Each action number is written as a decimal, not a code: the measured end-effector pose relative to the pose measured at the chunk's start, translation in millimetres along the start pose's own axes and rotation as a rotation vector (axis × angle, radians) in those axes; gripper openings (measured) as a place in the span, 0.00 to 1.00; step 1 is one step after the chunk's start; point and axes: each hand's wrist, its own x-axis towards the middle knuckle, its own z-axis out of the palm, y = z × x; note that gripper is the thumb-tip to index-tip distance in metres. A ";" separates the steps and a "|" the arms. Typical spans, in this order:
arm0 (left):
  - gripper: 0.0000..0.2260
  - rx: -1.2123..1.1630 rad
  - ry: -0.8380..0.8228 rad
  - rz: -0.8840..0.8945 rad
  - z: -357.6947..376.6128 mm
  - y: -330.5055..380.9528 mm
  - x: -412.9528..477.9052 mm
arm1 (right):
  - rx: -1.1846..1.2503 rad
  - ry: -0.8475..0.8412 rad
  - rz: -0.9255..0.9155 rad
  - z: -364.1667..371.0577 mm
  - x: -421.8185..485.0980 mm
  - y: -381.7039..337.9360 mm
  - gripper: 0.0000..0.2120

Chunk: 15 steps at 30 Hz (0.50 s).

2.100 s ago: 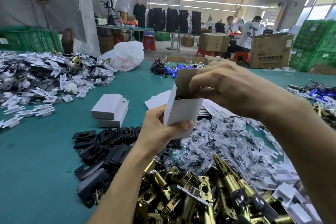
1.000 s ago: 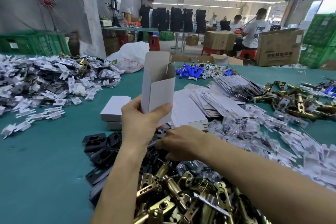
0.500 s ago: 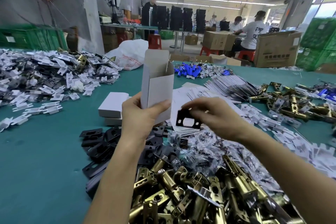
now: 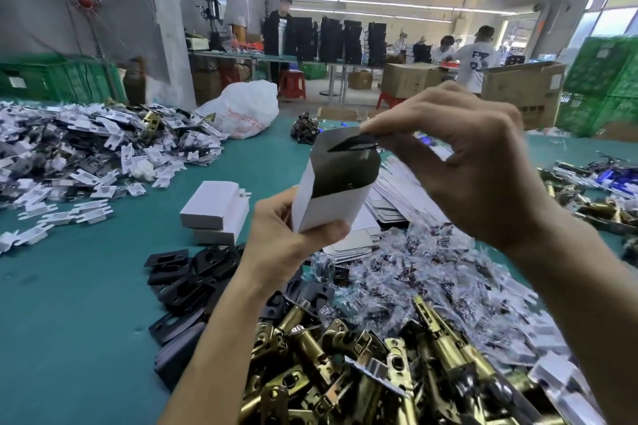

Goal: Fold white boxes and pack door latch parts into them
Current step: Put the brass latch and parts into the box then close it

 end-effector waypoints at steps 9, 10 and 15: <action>0.14 0.037 0.029 -0.028 0.9 -1.8 -1.1 | -0.076 -0.341 0.089 15.7 16.9 -13.0 0.11; 0.13 0.028 0.032 -0.039 1.4 -1.4 -1.3 | -0.080 -0.373 0.124 17.9 18.7 -14.2 0.12; 0.12 -0.033 0.046 -0.099 0.7 -1.6 -2.6 | -0.099 -0.461 0.189 23.9 22.8 -11.1 0.12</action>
